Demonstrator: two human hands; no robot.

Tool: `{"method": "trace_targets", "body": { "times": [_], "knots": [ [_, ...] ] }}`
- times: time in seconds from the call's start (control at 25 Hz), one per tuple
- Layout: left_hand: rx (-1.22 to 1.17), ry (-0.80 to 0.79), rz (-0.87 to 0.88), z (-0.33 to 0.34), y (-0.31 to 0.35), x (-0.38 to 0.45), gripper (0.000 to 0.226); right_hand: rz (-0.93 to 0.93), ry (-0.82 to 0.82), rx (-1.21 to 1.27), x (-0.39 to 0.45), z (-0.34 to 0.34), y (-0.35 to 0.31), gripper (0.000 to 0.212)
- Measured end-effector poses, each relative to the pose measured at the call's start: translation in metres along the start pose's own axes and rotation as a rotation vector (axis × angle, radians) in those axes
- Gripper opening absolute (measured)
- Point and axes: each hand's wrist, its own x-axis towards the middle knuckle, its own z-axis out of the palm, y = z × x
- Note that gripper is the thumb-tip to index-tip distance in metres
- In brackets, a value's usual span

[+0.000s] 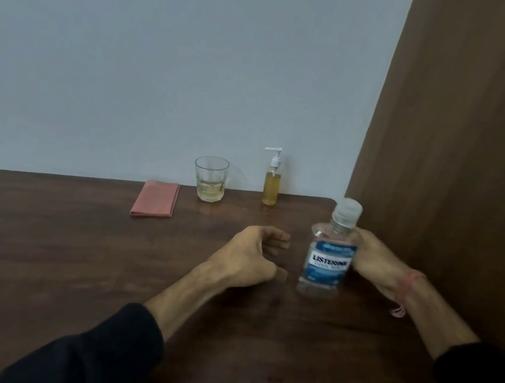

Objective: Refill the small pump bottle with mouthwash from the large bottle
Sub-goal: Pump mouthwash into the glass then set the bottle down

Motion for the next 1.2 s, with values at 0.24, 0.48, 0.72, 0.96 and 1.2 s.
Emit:
{"method": "trace_targets", "body": {
  "times": [0.24, 0.48, 0.72, 0.96, 1.2],
  "knots": [
    [0.162, 0.076, 0.12, 0.042, 0.028, -0.031, 0.07, 0.052, 0.008, 0.006, -0.07, 0.008, 0.018, 0.063],
    [0.221, 0.23, 0.09, 0.061, 0.029, 0.009, 0.057, -0.012, 0.242, -0.066, -0.032, 0.014, 0.028, 0.047],
    [0.07, 0.304, -0.013, 0.061, 0.029, 0.105, 0.044, 0.027, 0.382, -0.048, 0.058, 0.003, 0.028, 0.043],
    [0.034, 0.346, -0.011, 0.056, 0.028, 0.199, 0.042, 0.065, 0.438, 0.002, 0.142, -0.017, 0.031, 0.047],
    [-0.03, 0.388, -0.018, 0.056, 0.027, 0.239, 0.042, 0.083, 0.402, 0.019, 0.185, -0.037, 0.036, 0.05]
  ]
}}
